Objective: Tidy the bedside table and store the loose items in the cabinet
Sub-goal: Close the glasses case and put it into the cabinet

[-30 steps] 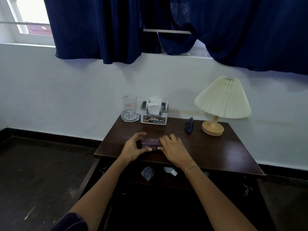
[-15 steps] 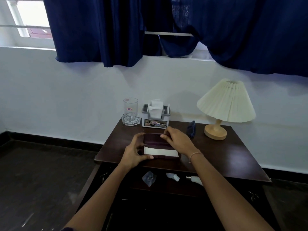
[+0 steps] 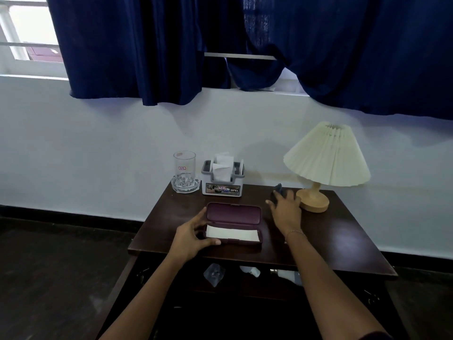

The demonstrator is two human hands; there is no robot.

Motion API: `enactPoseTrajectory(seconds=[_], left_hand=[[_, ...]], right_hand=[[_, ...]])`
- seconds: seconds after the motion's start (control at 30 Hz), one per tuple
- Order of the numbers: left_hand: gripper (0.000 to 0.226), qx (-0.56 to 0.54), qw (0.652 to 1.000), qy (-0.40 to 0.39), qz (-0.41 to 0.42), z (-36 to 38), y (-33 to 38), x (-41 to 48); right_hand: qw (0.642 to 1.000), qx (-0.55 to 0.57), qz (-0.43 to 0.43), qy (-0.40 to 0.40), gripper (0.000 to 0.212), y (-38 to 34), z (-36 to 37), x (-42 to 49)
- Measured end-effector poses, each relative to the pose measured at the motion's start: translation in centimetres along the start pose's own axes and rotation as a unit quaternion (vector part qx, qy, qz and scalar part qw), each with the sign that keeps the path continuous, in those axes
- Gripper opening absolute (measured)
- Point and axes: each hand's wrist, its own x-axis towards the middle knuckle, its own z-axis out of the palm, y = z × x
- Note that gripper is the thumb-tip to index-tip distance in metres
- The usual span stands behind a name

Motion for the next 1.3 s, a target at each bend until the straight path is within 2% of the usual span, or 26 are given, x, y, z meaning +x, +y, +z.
enactPoseTrajectory(seconds=[0.17, 0.4, 0.57, 0.67, 0.77, 0.93, 1.1, 1.2, 1.3], left_hand=[[0.103, 0.005, 1.0, 0.003, 0.007, 0.0, 0.0, 0.0], [0.104, 0.009, 1.0, 0.006, 0.007, 0.0, 0.0, -0.1], [0.102, 0.011, 1.0, 0.008, 0.005, 0.0, 0.1, -0.1], [0.101, 0.004, 1.0, 0.009, 0.001, 0.1, 0.1, -0.1], [0.1, 0.002, 1.0, 0.01, 0.0, 0.1, 0.3, -0.2], [0.099, 0.012, 1.0, 0.016, -0.001, 0.1, 0.8, -0.4], [0.098, 0.023, 0.999, 0.027, 0.001, 0.2, 1.2, -0.6], [0.098, 0.024, 0.999, 0.035, -0.004, 0.2, 1.2, -0.5], [0.097, 0.016, 0.999, 0.035, -0.008, 0.2, 0.9, -0.4]], right_hand=[[0.998, -0.038, -0.026, -0.037, 0.048, 1.0, 0.3, 0.3], [0.999, -0.006, -0.009, 0.037, 0.026, 1.0, 0.2, -0.7], [0.998, 0.017, -0.014, 0.056, 0.027, 1.3, -0.4, -2.0], [0.996, 0.029, -0.049, 0.075, 0.024, 1.5, -0.6, -3.8], [0.99, 0.105, -0.051, 0.079, 0.029, 2.0, -0.3, -5.4], [0.961, 0.252, 0.042, 0.111, 0.048, 2.4, -0.2, -6.5], [0.927, 0.335, 0.116, 0.12, 0.03, 2.8, -0.5, -6.3], [0.894, 0.393, 0.099, 0.191, 0.021, 2.9, -0.6, -6.6], [0.854, 0.46, 0.01, 0.242, 0.017, 2.6, -0.7, -7.3]])
